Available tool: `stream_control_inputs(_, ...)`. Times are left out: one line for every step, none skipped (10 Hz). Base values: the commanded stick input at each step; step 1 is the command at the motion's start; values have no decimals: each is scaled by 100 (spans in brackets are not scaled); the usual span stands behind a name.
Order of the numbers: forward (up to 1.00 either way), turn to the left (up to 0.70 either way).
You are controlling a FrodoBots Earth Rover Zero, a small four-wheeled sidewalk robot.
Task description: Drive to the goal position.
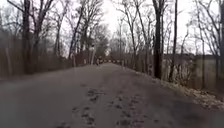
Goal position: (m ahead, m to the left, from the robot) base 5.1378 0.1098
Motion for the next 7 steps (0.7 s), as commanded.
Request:
stream_control_inputs(70, 0)
stream_control_inputs(70, 0)
stream_control_inputs(70, 0)
stream_control_inputs(70, 0)
stream_control_inputs(70, 0)
stream_control_inputs(70, 0)
stream_control_inputs(70, 0)
